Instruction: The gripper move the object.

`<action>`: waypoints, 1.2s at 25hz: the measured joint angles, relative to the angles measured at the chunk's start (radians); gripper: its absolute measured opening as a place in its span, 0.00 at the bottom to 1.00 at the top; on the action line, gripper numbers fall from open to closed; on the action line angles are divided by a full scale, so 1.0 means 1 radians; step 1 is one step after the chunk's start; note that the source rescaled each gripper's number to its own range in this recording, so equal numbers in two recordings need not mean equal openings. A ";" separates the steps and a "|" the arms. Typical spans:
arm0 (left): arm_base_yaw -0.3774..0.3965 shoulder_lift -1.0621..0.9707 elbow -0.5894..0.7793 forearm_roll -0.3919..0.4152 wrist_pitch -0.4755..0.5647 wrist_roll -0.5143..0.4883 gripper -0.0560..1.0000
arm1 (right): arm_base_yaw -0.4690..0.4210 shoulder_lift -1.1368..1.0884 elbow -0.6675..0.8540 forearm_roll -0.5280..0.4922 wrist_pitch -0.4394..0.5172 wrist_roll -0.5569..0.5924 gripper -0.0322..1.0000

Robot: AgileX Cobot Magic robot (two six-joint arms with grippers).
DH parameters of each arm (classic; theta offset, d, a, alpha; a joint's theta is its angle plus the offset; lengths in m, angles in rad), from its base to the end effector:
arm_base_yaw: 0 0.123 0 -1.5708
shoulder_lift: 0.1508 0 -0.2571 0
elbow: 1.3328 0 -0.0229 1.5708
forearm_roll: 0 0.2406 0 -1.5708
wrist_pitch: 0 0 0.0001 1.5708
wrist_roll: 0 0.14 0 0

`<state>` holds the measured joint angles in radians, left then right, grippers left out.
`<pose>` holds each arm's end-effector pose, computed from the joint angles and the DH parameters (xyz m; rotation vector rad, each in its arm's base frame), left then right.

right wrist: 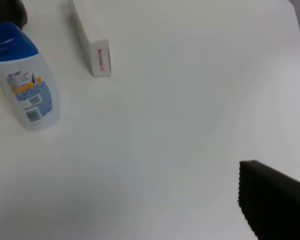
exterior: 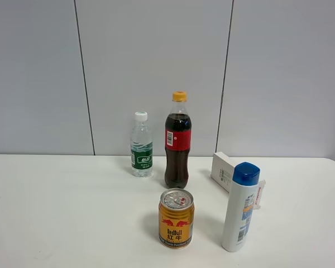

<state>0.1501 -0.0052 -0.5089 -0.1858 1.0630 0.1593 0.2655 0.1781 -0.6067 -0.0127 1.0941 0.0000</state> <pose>0.0579 -0.0141 0.2546 0.0196 2.0187 -0.0257 0.0698 0.0173 0.2680 -0.2846 2.1334 0.1388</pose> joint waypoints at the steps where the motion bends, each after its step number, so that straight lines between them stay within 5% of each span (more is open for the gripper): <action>1: 0.000 0.000 0.000 0.000 0.000 0.000 1.00 | 0.000 -0.014 0.021 0.003 -0.002 0.000 1.00; 15: 0.000 0.000 0.000 0.000 0.000 0.000 1.00 | -0.011 -0.121 0.105 -0.009 -0.028 0.053 1.00; 25: 0.000 0.000 0.000 0.000 0.000 0.000 1.00 | -0.251 -0.181 0.105 -0.009 -0.030 0.053 1.00; 30: 0.000 0.000 0.000 0.000 0.000 0.000 1.00 | -0.287 -0.181 0.105 -0.009 -0.035 0.052 1.00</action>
<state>0.1501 -0.0052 -0.5089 -0.1858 1.0630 0.1593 -0.0215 -0.0024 -0.5016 -0.0218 1.0595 0.0518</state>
